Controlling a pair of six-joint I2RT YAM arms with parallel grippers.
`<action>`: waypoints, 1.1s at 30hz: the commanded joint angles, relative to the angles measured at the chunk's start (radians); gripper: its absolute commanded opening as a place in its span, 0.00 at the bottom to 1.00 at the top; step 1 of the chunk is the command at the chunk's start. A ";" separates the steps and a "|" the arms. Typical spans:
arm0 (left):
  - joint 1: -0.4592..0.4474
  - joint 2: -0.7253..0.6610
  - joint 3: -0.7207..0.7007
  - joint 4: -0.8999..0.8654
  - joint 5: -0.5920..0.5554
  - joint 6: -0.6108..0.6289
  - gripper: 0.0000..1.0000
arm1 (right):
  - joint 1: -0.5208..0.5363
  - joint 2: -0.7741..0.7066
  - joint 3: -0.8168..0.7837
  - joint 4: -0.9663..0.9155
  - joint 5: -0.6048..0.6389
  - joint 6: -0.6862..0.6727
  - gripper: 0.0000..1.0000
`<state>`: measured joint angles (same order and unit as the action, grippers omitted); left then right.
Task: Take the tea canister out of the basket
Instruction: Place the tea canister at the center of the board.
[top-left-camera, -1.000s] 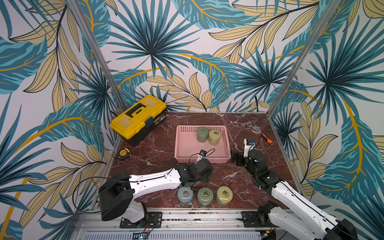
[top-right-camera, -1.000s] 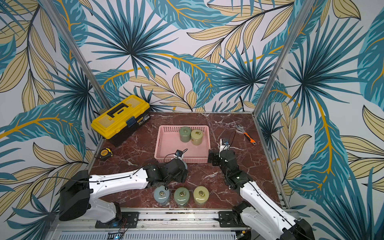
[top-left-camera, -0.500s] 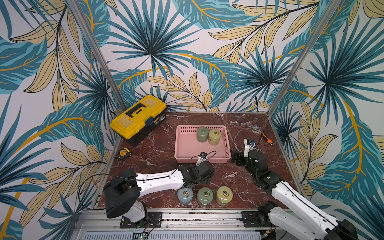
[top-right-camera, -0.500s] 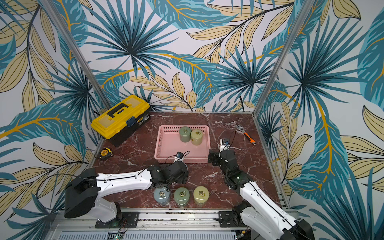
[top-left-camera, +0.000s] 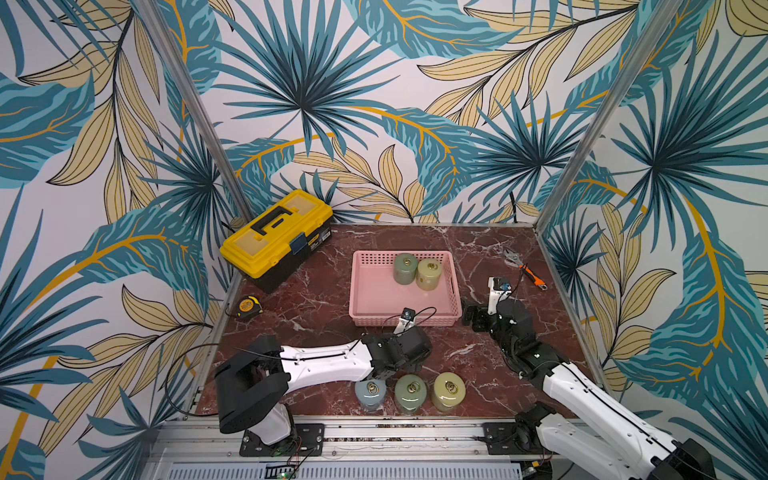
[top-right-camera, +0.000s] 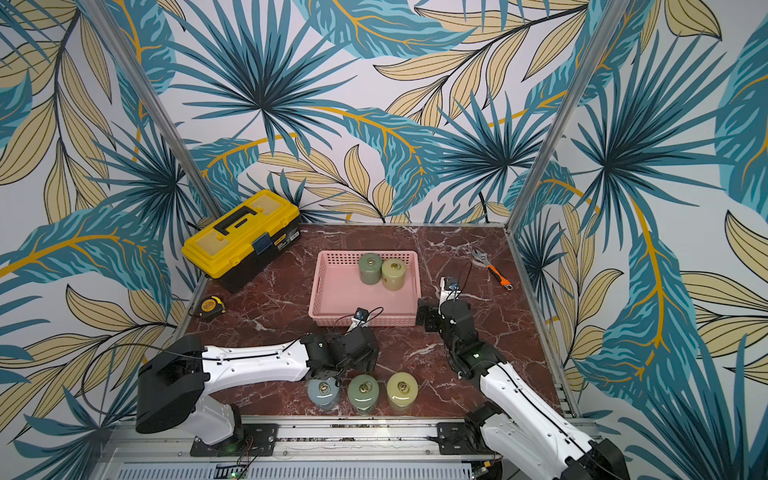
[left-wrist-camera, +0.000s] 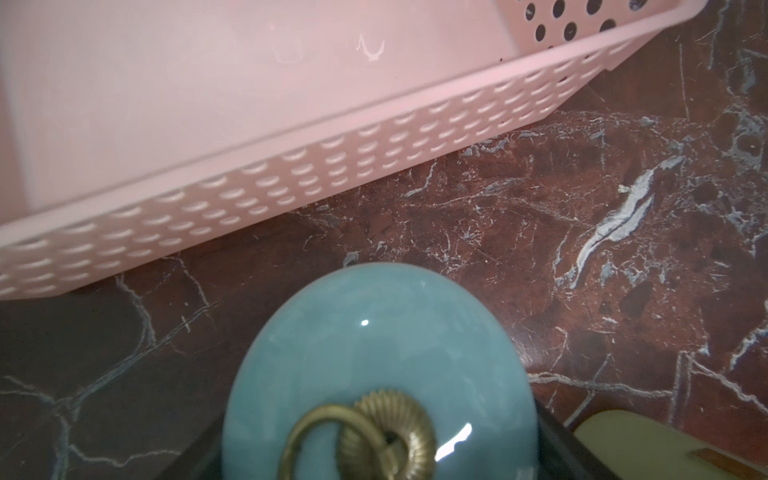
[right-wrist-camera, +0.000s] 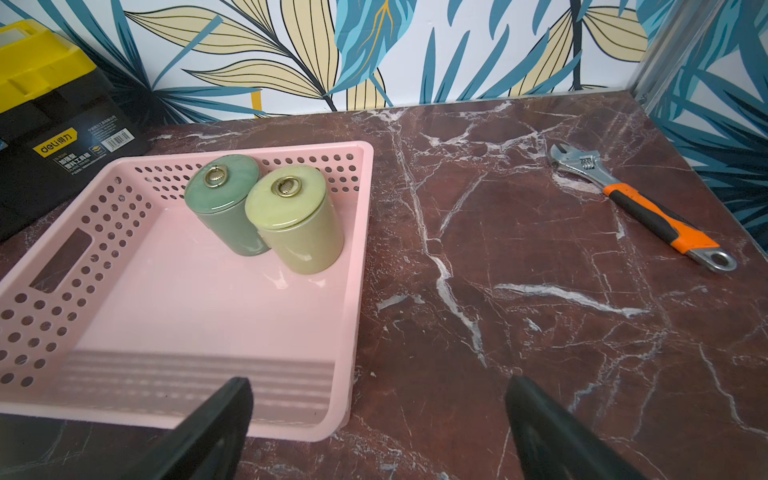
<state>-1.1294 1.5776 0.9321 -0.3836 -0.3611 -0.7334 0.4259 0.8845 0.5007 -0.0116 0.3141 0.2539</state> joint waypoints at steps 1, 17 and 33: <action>-0.015 -0.008 0.008 0.019 -0.053 -0.025 0.47 | -0.003 -0.012 -0.022 0.011 0.016 -0.004 0.99; -0.047 0.029 0.026 -0.008 -0.063 -0.065 0.74 | -0.003 -0.016 -0.022 0.008 0.019 -0.003 0.99; -0.049 -0.030 0.050 -0.049 -0.046 -0.073 1.00 | -0.003 -0.019 -0.021 0.007 0.012 -0.002 0.99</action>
<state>-1.1759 1.5879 0.9337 -0.4072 -0.4088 -0.8024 0.4259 0.8795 0.5007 -0.0120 0.3172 0.2539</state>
